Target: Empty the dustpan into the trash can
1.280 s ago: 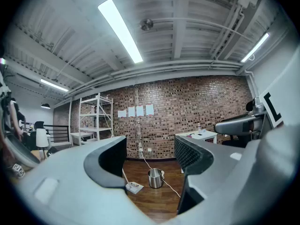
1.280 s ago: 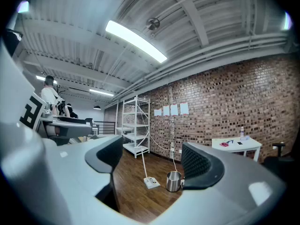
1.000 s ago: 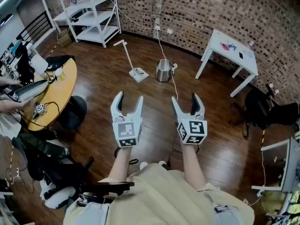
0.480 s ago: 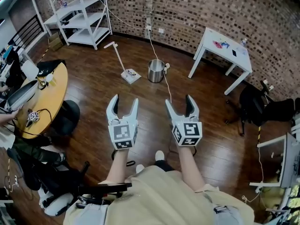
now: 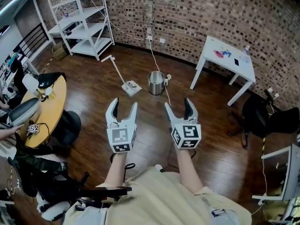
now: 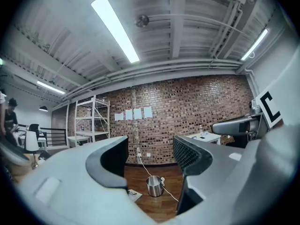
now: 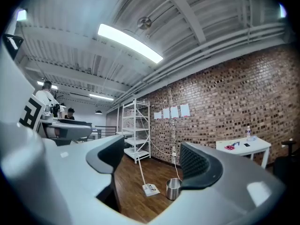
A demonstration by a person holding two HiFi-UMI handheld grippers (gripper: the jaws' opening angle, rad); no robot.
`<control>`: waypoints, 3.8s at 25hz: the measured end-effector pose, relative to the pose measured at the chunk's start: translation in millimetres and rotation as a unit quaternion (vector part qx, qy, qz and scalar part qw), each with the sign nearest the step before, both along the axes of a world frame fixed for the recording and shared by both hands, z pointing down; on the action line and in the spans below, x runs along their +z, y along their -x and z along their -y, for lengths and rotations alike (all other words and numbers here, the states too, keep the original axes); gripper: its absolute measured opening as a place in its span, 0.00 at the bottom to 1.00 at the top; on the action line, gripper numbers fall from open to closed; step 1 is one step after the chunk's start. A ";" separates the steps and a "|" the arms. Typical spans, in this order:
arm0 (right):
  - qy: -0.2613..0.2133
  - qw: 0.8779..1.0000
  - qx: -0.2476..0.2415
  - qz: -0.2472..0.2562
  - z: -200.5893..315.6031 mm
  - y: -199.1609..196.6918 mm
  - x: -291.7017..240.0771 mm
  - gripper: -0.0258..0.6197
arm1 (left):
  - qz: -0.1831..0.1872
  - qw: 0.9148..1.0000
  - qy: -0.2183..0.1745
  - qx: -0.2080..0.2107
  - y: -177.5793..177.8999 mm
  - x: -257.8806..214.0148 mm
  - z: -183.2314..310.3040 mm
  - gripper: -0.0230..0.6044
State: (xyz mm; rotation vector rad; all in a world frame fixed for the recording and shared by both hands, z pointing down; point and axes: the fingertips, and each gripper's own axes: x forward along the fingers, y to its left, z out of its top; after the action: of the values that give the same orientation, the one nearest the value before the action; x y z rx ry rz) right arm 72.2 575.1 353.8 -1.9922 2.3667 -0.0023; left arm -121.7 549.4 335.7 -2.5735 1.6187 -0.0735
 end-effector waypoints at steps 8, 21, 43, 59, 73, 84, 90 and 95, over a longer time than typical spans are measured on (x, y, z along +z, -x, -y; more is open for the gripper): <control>-0.014 0.996 -0.086 0.003 29.9 -7.7 -0.9 0.59 | 0.008 1.000 0.008 -0.018 -38.0 3.7 14.4 0.48; -0.009 0.990 -0.139 -0.022 99.6 44.1 15.4 0.58 | -0.016 1.000 0.016 -0.017 -12.3 14.9 90.7 0.46; 0.026 0.997 -0.054 -0.042 228.4 58.6 30.3 0.55 | -0.051 0.997 -0.003 0.054 4.8 14.6 234.6 0.45; -0.010 0.997 -0.070 -0.010 350.2 -23.6 12.6 0.52 | -0.038 0.999 -0.020 -0.006 -47.5 6.2 345.6 0.46; 0.039 0.995 -0.087 -0.012 427.1 -70.6 65.0 0.49 | -0.019 0.999 -0.011 -0.041 -84.2 21.6 415.4 0.43; 0.024 0.997 -0.079 -0.003 547.0 -62.4 57.6 0.47 | -0.024 0.999 -0.021 -0.026 -74.0 20.8 537.9 0.44; 0.012 0.996 -0.086 0.000 606.2 -30.0 41.7 0.47 | -0.027 0.999 -0.028 -0.016 -50.6 11.8 598.3 0.44; 0.019 0.997 -0.075 -0.009 636.3 -19.8 45.2 0.47 | -0.037 0.999 -0.013 0.009 -47.5 26.7 629.0 0.44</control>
State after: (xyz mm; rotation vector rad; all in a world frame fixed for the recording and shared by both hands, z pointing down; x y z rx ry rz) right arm 92.0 -61.3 398.9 -1.8307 2.5402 -0.0354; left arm -74.3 -79.6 362.4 -2.6008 1.6080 0.0437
